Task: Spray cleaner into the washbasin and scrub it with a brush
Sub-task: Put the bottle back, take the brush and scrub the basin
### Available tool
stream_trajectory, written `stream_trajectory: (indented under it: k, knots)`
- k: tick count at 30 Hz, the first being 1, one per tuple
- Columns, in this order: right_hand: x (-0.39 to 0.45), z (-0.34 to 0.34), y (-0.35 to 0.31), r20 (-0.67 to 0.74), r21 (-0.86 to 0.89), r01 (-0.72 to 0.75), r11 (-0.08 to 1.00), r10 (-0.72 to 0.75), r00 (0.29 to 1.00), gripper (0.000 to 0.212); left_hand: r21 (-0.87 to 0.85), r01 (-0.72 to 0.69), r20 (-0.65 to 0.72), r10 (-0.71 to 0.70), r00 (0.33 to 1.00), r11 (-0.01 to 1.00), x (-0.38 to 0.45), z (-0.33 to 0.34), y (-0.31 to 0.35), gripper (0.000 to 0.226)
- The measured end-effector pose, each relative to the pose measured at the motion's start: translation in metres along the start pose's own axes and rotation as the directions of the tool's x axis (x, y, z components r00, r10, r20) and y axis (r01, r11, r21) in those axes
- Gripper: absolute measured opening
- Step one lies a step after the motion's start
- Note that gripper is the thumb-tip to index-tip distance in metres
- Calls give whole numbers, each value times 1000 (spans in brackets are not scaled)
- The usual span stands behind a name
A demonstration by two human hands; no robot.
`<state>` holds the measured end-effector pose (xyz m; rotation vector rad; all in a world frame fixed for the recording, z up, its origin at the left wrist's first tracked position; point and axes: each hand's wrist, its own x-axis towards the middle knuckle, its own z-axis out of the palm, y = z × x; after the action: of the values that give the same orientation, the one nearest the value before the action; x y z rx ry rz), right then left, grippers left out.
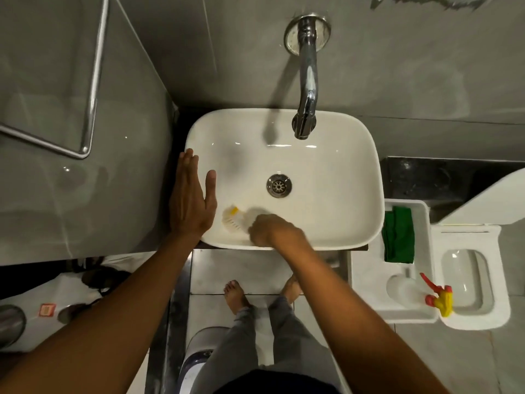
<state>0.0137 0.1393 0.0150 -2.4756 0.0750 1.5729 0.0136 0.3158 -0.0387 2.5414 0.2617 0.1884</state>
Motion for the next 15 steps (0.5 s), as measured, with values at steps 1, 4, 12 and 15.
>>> stream_trajectory:
  k: [1,4,12,15]
  knots:
    - [-2,2,-12,-8,15,17,1000,-17,1000,44,0,4,6,-4,1000,1000,0,0,0,61]
    - [-1,-3,-18,-37,-12,22,1000,-23,999,45,-19,3,11,-2,1000,1000,-1,-1,0,63]
    - [-12,-35,133,-296,23,-341,940,333,895,45,-40,21,-19,-21,1000,999,0,0,-2,65]
    - [-13,-44,167,-307,41,-386,922,379,873,41,-49,18,-18,-19,1000,999,-2,1,-3,65]
